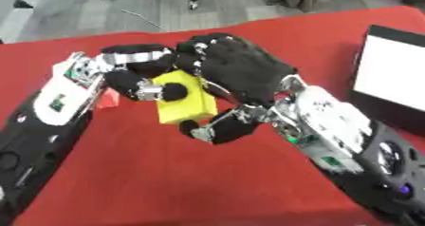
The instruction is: Pick up the objects with one hand, pass them to the other hand, and then place them into the box on the other side of the table.
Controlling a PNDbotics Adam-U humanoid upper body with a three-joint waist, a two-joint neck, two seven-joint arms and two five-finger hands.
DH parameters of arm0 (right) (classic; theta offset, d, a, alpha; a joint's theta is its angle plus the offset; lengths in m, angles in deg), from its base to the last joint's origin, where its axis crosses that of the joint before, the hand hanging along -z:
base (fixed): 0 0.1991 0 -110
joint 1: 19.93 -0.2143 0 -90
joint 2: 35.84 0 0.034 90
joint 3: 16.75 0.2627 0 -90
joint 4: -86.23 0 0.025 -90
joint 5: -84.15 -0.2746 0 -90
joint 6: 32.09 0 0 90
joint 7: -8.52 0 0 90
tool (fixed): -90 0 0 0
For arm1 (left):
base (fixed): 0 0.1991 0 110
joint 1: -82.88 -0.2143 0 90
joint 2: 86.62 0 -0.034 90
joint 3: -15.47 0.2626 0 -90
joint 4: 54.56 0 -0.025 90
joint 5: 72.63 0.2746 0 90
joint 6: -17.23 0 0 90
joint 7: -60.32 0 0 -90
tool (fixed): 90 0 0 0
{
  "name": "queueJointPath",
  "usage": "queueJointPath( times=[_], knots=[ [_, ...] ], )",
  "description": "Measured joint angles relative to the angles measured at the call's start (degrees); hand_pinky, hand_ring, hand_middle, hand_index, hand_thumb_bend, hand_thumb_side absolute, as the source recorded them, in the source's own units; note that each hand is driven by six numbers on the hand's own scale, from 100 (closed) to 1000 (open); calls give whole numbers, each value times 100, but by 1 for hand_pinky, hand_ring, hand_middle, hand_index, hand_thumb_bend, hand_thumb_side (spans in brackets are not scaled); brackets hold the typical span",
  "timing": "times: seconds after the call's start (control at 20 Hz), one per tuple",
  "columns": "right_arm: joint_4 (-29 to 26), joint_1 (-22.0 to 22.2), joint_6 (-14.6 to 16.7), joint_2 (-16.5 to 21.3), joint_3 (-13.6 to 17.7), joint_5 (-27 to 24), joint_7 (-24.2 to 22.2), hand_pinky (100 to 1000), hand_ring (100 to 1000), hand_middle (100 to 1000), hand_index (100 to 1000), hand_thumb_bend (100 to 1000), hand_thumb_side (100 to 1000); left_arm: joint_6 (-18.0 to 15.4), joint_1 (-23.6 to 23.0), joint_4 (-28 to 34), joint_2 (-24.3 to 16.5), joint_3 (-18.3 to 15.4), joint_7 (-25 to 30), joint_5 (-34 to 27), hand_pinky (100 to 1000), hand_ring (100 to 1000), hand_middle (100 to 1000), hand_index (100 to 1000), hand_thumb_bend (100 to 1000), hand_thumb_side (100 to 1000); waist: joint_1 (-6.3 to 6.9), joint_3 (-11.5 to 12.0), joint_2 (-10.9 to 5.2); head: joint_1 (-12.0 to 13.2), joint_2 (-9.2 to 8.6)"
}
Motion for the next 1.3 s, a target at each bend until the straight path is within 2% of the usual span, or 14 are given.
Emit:
queueJointPath(
  times=[0.05, 0.25, 0.35, 0.4, 0.85, 1.15, 1.3],
  knots=[
    [12, 0, -11, -1, -14, 9, 11, 727, 770, 617, 830, 361, 270, 12, 0, -9, 0, 0, -2, 0, 754, 457, 422, 613, 100, 673, 0, 1, 0, -1, 0],
    [42, 3, -67, -5, -36, 20, 125, 657, 705, 455, 628, 320, 268, 25, 0, -25, 0, 16, -2, -17, 755, 459, 425, 622, 100, 678, 0, 5, -3, -1, 0],
    [55, 7, -89, -5, -50, 21, 221, 594, 652, 361, 522, 285, 265, 32, 0, -25, 0, 16, 4, -28, 755, 459, 425, 626, 100, 687, -2, 8, -3, -1, 0],
    [62, 12, -101, -5, -59, 22, 275, 570, 637, 343, 503, 272, 267, 35, 0, -25, 0, 16, 6, -37, 755, 459, 425, 629, 100, 694, -2, 8, -3, 0, 0],
    [123, 43, -235, -8, -66, 74, 814, 483, 604, 309, 468, 252, 286, 36, -4, -2, 1, 1, 7, -169, 769, 482, 455, 687, 100, 819, -3, -5, -4, 17, 0],
    [224, 76, -313, -46, -85, 78, 1055, 474, 600, 305, 462, 252, 276, 35, -55, 14, 1, 33, 7, -354, 788, 523, 505, 736, 100, 948, -2, -16, -4, -24, 0],
    [271, 86, -331, -51, -102, 75, 1145, 465, 598, 303, 459, 255, 273, 34, -65, 15, 0, 34, 6, -421, 795, 534, 518, 750, 120, 976, -3, -19, -4, -57, 0]
  ],
)
